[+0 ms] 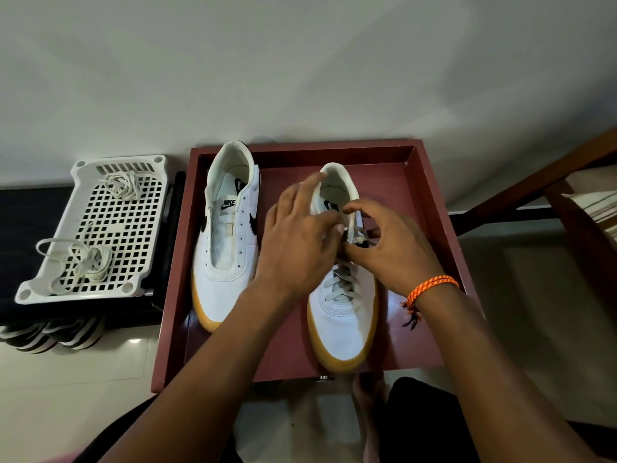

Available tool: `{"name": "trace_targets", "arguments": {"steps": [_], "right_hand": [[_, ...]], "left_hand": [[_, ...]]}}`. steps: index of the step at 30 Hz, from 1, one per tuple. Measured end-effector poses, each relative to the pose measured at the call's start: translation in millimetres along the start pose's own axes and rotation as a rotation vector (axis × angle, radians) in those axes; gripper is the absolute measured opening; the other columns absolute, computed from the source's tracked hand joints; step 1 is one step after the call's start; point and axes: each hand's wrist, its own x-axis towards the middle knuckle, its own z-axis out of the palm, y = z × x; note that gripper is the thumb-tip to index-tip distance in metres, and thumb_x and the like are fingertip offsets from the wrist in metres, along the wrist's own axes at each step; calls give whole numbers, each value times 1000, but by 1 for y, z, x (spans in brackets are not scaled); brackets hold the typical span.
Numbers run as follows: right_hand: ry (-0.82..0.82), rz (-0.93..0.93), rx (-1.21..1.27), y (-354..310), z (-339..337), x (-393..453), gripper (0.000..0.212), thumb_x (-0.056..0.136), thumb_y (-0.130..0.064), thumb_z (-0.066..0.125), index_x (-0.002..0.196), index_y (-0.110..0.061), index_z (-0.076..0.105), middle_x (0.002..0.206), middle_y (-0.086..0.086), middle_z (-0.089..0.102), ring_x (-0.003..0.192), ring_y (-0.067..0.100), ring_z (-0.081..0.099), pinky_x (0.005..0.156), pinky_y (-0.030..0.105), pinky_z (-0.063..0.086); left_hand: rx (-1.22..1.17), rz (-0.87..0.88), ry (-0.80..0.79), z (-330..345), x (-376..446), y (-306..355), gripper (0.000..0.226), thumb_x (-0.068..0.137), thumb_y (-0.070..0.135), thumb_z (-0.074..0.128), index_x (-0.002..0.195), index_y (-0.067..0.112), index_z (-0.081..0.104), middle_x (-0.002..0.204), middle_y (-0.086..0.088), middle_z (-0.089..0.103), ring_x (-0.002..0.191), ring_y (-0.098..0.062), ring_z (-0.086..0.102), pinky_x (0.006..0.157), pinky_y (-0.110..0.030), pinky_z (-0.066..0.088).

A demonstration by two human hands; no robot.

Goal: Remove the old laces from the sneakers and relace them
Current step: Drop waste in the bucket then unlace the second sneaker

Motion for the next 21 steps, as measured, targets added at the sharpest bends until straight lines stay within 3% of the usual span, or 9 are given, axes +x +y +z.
{"name": "trace_targets", "arguments": {"steps": [3,7,10,14,17,21], "right_hand": [[2,7,-16,1,0,2,54,84,-36,81,134,-41,60,124,-13,66,101,8,63,75,16,48],[-8,20,-2,4,-1,2,55,81,-34,87,128,-45,60,124,-12,67,98,8,67,80,25,57],[-9,29,7,4,1,3,52,80,-34,88,123,-45,61,119,-11,68,91,6,69,74,23,57],[-8,20,2,4,2,3,54,81,-32,88,126,-43,60,121,-11,66,91,6,68,70,18,51],[-21,0,12,5,1,4,53,83,-30,85,129,-41,60,125,-10,66,99,8,66,73,15,49],[-25,-1,3,7,1,4,53,84,-31,84,130,-41,60,129,-10,64,102,9,62,73,12,45]], "left_hand": [[-17,-28,-30,9,0,3,13,100,28,63,103,25,76,169,3,35,152,-31,33,111,-58,41],[-259,-190,158,0,11,-4,25,101,31,54,88,21,73,153,3,50,136,-24,48,105,-50,47],[-249,-253,285,-11,13,-11,23,101,25,51,95,16,71,141,-1,56,126,-21,55,102,-50,49],[-145,-116,121,-9,7,-8,22,105,26,53,119,29,69,155,1,48,142,-25,45,111,-51,43],[-53,-92,-5,5,2,-1,19,104,37,58,112,30,74,166,3,37,148,-30,37,112,-57,40],[-112,-115,4,7,4,1,9,98,34,71,96,26,76,163,6,42,144,-29,41,108,-58,42]]}}
